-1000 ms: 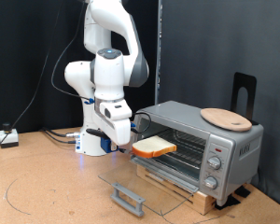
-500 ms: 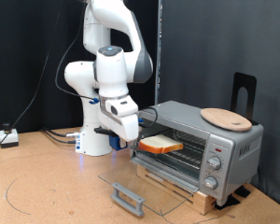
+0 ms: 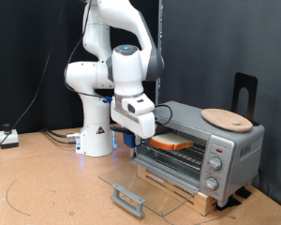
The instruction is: Make a piece of toast with the oven
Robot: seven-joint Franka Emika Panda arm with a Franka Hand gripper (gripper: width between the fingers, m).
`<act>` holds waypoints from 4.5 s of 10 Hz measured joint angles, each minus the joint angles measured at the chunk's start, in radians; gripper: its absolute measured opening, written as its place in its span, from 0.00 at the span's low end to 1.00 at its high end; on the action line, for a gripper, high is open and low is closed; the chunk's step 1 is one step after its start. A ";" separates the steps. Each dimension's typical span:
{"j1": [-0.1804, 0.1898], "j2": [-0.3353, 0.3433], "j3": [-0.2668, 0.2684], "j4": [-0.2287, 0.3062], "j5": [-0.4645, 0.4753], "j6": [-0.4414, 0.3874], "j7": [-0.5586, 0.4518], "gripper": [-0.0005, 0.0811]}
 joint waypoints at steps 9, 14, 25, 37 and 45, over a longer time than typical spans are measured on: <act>-0.076 0.019 0.016 0.014 -0.103 0.034 0.076 0.49; -0.125 0.019 -0.092 0.023 -0.053 -0.005 -0.048 0.49; -0.084 -0.160 -0.178 0.089 0.188 -0.293 -0.152 0.49; 0.120 -0.286 -0.030 0.004 0.504 -0.494 -0.227 0.49; 0.172 -0.304 0.195 -0.004 0.657 -0.382 -0.052 0.49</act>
